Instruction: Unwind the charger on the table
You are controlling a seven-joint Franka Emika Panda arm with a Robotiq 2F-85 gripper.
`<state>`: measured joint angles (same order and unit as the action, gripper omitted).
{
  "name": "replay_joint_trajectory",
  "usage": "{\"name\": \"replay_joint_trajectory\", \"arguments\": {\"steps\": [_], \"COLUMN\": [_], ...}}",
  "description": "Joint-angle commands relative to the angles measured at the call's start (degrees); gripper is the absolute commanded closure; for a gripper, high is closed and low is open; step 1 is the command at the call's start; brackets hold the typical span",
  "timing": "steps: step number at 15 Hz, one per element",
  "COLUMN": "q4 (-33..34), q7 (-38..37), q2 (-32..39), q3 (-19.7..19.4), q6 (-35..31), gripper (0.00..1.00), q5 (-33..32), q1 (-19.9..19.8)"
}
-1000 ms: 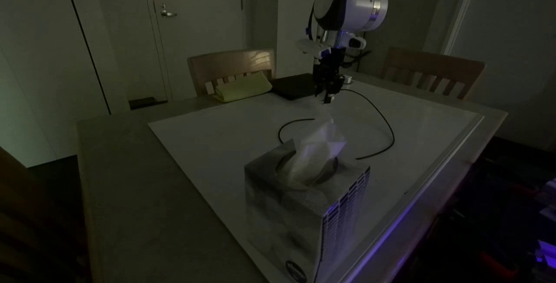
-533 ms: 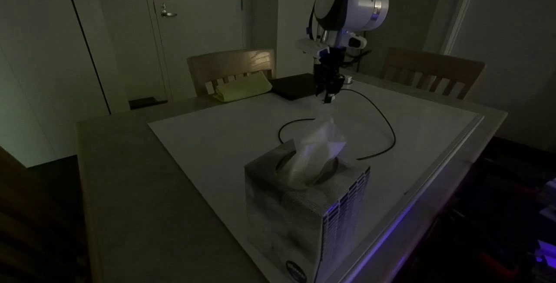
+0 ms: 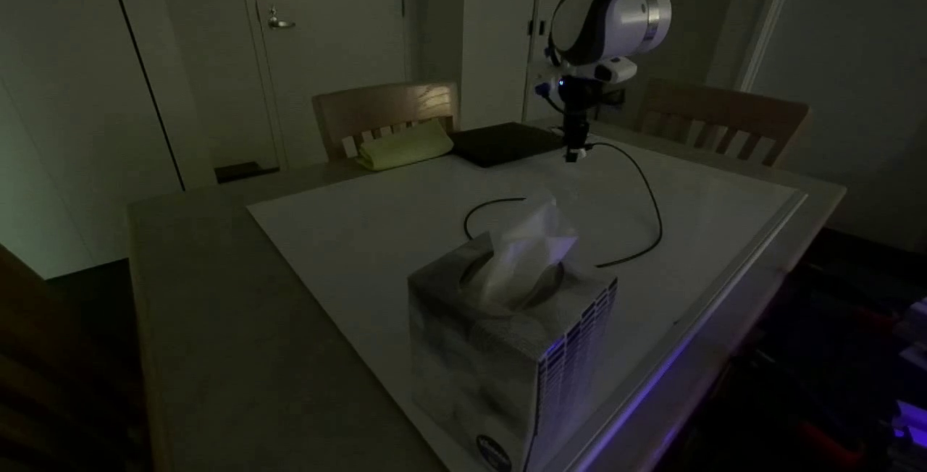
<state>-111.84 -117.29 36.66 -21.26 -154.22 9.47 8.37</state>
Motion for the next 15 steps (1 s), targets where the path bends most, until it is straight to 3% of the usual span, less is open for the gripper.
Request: {"name": "replay_joint_trajectory", "arguments": {"steps": [1, 6, 7, 8, 12, 13, 15], "q4": [-4.0, -8.8, -5.3, -5.6, -5.3, -5.3, -4.5], "q7": [-8.3, -17.5, -16.1, -16.4, -16.3, -16.3, -19.2], "q2": [-1.6, -2.8, -0.6, -0.6, -0.4, -0.4, -0.3], "q3": [-3.1, -5.7, -4.9, -5.0, -4.3, -4.2, -4.4], "q6": [-2.9, -4.9, -3.3, -3.4, -3.3, -3.3, -1.0], "gripper": [0.71, 0.71, 0.71, 0.46, 0.46, 0.71, 0.71], "q5": [-1.0, 0.9, -1.6, -2.0, -2.1, -2.1, -0.7], "q1": [-1.3, -5.2, -5.2, -5.9, -5.9, -5.8, -6.0]}}
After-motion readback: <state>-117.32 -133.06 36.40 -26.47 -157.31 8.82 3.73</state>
